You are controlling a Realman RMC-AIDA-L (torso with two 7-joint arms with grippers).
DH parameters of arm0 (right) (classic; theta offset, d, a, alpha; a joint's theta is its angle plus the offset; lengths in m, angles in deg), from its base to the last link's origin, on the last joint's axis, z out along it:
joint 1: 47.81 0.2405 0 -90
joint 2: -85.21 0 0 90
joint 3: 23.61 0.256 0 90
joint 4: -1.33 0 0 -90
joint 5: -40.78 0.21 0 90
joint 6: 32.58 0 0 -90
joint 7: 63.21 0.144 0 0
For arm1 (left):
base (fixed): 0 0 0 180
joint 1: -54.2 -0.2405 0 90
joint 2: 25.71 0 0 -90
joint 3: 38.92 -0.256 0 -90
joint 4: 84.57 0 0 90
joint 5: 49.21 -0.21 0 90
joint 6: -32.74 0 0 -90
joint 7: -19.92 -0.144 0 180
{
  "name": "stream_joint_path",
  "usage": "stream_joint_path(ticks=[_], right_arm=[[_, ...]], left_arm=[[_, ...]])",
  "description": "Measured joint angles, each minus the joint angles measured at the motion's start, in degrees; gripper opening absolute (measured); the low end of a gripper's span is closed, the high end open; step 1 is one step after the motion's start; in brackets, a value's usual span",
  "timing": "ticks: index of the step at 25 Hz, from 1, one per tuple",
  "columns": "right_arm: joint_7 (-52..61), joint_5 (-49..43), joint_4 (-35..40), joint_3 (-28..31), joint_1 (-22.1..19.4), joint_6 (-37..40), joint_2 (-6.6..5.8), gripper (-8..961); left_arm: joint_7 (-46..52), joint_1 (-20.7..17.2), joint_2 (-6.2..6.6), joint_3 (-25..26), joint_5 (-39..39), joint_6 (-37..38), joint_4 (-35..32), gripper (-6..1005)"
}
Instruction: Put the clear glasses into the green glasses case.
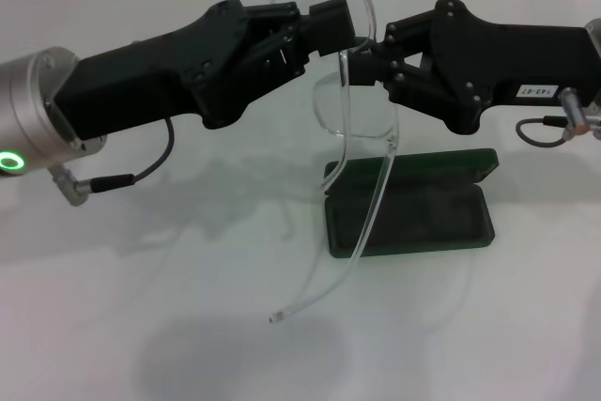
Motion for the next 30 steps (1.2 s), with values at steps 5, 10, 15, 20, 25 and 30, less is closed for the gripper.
stream_joint_path(ticks=[5, 10, 15, 20, 25, 30], right_arm=[[-0.1, 0.2, -0.1, -0.1, 0.0, 0.0, 0.0, 77], [-0.2, 0.6, -0.1, -0.5, -0.1, -0.2, 0.01, 78], [-0.2, 0.7, -0.5, -0.5, -0.2, -0.3, 0.01, 78], [-0.3, 1.0, -0.7, -0.4, -0.2, -0.4, 0.01, 78], [-0.3, 1.3, -0.9, -0.5, -0.2, -0.4, 0.01, 78], [-0.3, 1.3, -1.5, -0.5, 0.1, -0.4, 0.01, 78]], left_arm=[[-1.0, 0.2, -0.05, -0.1, 0.0, -0.1, 1.1, 50], [-1.8, 0.4, -0.08, -0.1, 0.0, -0.1, 2.2, 50], [-2.7, 0.4, -0.18, -0.2, 0.2, -0.1, 3.0, 50], [-3.6, 0.4, -0.22, -0.2, 0.4, -0.1, 4.2, 50], [-4.1, 0.5, -0.25, -0.2, 0.4, -0.1, 5.1, 50], [-4.2, 0.5, -0.25, -0.2, 0.4, -0.1, 5.2, 50]])
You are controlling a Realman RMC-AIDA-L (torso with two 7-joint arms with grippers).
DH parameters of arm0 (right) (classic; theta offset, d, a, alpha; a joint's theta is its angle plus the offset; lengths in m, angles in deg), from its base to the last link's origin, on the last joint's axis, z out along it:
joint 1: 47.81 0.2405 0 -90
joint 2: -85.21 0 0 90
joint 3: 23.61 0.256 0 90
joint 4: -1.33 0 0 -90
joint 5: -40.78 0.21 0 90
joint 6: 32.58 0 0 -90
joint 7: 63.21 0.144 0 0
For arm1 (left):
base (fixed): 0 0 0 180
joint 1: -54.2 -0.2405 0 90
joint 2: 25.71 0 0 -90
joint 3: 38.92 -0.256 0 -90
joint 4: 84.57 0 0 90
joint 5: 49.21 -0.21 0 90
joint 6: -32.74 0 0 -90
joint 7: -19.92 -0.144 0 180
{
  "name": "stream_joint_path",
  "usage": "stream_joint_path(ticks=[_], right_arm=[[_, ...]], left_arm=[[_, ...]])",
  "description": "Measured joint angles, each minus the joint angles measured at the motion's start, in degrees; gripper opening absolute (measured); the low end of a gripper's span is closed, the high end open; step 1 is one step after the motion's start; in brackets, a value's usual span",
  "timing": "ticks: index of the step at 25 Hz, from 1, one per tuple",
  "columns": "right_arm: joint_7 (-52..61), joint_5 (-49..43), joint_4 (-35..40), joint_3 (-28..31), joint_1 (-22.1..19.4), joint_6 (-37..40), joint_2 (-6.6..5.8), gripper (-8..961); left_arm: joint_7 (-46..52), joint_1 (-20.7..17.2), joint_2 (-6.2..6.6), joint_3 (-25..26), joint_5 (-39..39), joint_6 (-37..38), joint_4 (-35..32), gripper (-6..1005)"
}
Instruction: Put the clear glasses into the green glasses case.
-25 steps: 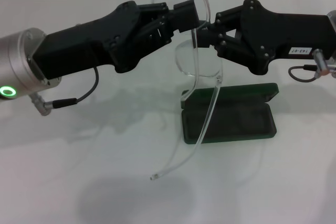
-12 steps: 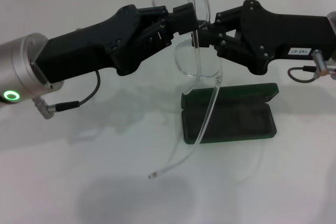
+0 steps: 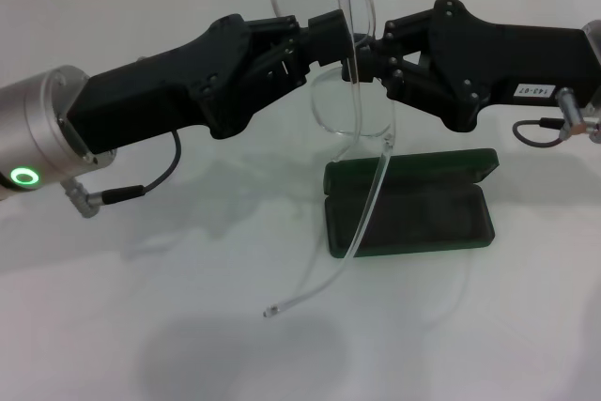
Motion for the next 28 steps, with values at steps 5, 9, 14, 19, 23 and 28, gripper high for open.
stream_joint_path(ticks=[5, 9, 14, 19, 23, 28], right_arm=[[0.0, 0.0, 0.0, 0.0, 0.1, 0.0, 0.0, 74], [0.0, 0.0, 0.0, 0.0, 0.1, -0.2, 0.0, 73], [-0.5, 0.0, 0.0, 0.0, -0.1, -1.8, 0.0, 73], [-1.2, 0.0, 0.0, 0.0, -0.2, -2.6, 0.0, 73], [-1.5, 0.0, -0.4, 0.0, 0.3, -2.8, 0.05, 73], [-2.0, 0.2, -1.3, 0.0, 1.1, -2.6, 0.1, 73]], left_arm=[[-0.5, 0.0, -0.12, 0.0, 0.0, 0.0, 0.1, 51], [-0.6, 0.0, -0.17, 0.0, 0.0, -0.4, 0.1, 51], [-0.5, 0.1, -0.07, -0.1, 0.0, 0.0, 0.1, 51], [-0.4, 0.2, 0.05, -0.1, 0.0, 0.7, -0.2, 51], [-0.5, 0.8, 0.03, -0.1, 0.0, 0.7, 0.4, 51], [-0.8, 1.2, 0.05, -0.1, -0.1, 0.1, 0.7, 51]])
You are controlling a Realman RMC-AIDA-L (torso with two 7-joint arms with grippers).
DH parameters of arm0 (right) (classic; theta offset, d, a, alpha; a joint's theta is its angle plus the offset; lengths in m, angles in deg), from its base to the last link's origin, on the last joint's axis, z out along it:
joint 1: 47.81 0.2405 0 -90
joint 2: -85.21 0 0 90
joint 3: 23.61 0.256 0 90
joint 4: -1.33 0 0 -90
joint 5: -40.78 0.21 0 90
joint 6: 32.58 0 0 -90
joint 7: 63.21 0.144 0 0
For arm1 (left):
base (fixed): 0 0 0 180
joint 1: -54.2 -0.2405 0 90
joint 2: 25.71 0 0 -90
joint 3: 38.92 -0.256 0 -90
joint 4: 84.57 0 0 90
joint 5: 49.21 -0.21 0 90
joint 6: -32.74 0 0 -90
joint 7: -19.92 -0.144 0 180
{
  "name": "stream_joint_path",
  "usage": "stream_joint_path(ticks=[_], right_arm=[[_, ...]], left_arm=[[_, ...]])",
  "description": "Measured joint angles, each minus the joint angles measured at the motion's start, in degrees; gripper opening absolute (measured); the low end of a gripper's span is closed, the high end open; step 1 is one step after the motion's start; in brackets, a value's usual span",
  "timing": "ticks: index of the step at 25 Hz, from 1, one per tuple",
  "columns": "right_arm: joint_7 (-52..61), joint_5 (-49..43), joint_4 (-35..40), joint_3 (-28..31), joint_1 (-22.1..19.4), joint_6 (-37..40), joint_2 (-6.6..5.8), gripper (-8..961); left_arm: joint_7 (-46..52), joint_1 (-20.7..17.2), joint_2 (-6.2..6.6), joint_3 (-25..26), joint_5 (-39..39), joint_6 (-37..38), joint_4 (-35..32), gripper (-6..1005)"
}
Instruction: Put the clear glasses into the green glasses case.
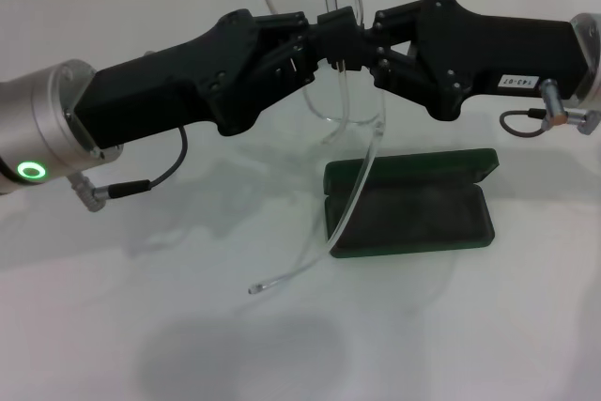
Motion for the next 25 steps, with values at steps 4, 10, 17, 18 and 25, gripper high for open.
stream_joint_path(ticks=[4, 10, 17, 18, 25], right_arm=[[-0.2, 0.3, -0.1, -0.1, 0.1, 0.1, 0.06, 73], [-0.3, 2.0, -0.3, -2.2, 0.1, 0.0, 0.07, 73], [-0.5, 2.2, -0.6, -2.8, 0.2, -0.2, 0.07, 73], [-0.5, 2.2, -0.6, -2.8, 0.2, -0.2, 0.07, 73], [-0.9, 2.6, -0.8, -2.3, -0.2, -0.5, -0.11, 73]], left_arm=[[-0.5, 0.2, 0.02, 0.2, 0.0, -0.2, 1.1, 51], [-0.7, 0.5, 0.05, 0.3, 0.1, -1.2, 2.1, 51], [-0.8, 0.5, 0.05, 0.2, 0.1, -1.5, 2.3, 51], [-0.8, 0.5, 0.05, 0.2, 0.1, -1.5, 2.3, 51], [-0.7, 0.3, 0.27, 0.2, 0.2, 0.2, 2.1, 51]])
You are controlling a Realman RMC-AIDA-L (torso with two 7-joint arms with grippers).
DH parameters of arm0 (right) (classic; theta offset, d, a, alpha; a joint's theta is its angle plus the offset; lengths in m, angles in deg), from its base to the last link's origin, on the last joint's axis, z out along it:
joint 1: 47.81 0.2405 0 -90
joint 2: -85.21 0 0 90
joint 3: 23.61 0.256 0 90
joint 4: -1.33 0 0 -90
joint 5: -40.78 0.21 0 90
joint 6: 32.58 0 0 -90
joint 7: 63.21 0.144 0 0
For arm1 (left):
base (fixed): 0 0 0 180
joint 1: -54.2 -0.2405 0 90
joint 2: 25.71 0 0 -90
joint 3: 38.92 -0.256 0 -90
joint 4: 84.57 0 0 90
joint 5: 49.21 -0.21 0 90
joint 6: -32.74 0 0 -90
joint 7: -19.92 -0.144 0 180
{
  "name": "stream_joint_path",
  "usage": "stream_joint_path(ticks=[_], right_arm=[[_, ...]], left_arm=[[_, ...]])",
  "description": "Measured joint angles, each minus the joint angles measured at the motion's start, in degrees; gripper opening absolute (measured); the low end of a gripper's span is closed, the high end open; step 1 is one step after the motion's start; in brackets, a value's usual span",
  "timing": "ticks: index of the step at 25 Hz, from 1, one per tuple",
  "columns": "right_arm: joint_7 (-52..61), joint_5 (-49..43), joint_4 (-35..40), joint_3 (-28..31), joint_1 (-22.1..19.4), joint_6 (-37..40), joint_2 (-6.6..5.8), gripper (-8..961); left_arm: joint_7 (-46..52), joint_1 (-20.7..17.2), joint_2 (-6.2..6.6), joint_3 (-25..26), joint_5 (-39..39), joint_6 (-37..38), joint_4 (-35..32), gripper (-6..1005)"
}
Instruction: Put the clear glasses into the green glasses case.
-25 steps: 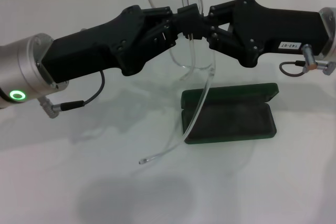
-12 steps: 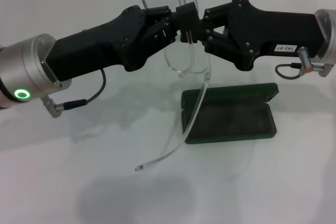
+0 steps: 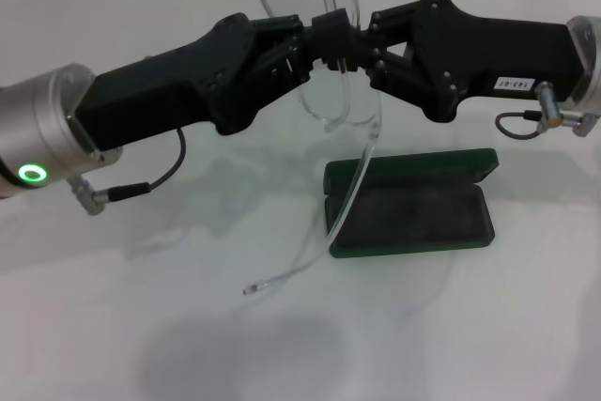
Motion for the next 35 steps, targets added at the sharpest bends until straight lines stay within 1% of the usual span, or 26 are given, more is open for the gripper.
stream_joint_path(ticks=[4, 8, 9, 10, 11, 13, 15, 17, 19, 21, 24, 26, 29, 31, 33, 35], right_arm=[[-0.2, 1.6, 0.1, 0.0, -1.0, -0.4, -0.22, 73], [-0.3, 4.0, 1.7, 0.9, -3.0, -0.4, -0.95, 73], [-0.1, 4.6, 2.5, 2.3, -3.9, 0.4, -1.51, 73], [0.0, 4.6, 2.7, 3.0, -4.2, 0.8, -1.65, 73], [0.5, 4.8, 3.1, 5.3, -4.8, 2.6, -2.23, 73], [1.4, 5.3, 3.3, 9.3, -5.7, 6.1, -2.94, 73], [2.6, 6.8, 3.0, 13.5, -6.8, 10.2, -3.46, 73], [3.3, 8.8, 2.9, 16.4, -7.9, 13.0, -3.63, 74], [3.5, 12.5, 2.9, 18.1, -9.1, 14.9, -3.58, 74], [4.2, 15.9, 2.9, 18.4, -9.7, 15.5, -3.36, 74], [5.9, 19.9, 2.4, 18.4, -9.8, 16.0, -2.9, 74], [6.3, 22.3, 1.6, 18.2, -9.5, 16.8, -2.55, 74], [6.3, 23.8, 0.5, 17.8, -8.2, 17.3, -1.5, 74], [5.9, 23.6, -0.3, 16.4, -6.8, 16.7, -0.84, 74], [4.5, 23.5, -2.1, 13.0, -5.1, 15.6, -0.62, 74], [2.0, 23.5, -4.8, 8.9, -3.2, 13.7, -0.48, 74]], left_arm=[[-0.7, -0.1, 0.47, 0.3, 0.0, 3.9, -0.1, 51], [-1.0, -0.9, 1.39, 1.7, 0.0, 7.1, -0.5, 51], [-1.0, -1.2, 1.62, 3.0, 0.0, 8.3, -0.5, 51], [-1.0, -1.6, 1.78, 4.1, 0.0, 9.2, -0.4, 51], [-1.0, -2.2, 2.0, 5.7, 0.1, 10.0, -0.4, 51], [-1.0, -3.6, 2.41, 7.9, 0.1, 10.8, -0.4, 51], [-1.0, -4.8, 2.69, 9.3, 0.1, 11.2, -0.5, 51], [-1.2, -5.6, 2.85, 9.9, 0.1, 11.5, -0.6, 51], [-1.8, -6.1, 3.02, 9.9, -0.1, 11.7, -0.6, 51], [-2.8, -6.2, 3.21, 9.6, -0.7, 12.0, -0.6, 51], [-4.7, -5.3, 3.28, 8.0, -3.1, 12.4, -0.6, 51], [-5.6, -4.2, 3.08, 6.7, -4.8, 12.4, -0.5, 51], [-6.9, -2.3, 2.24, 4.0, -6.4, 12.4, -0.1, 50], [-7.5, -0.4, 1.14, 2.1, -6.5, 12.4, 0.0, 50], [-7.6, 1.0, 0.39, 1.3, -6.5, 12.4, 0.0, 50], [-7.6, 2.2, 0.08, 0.3, -5.6, 12.4, 0.0, 50]])
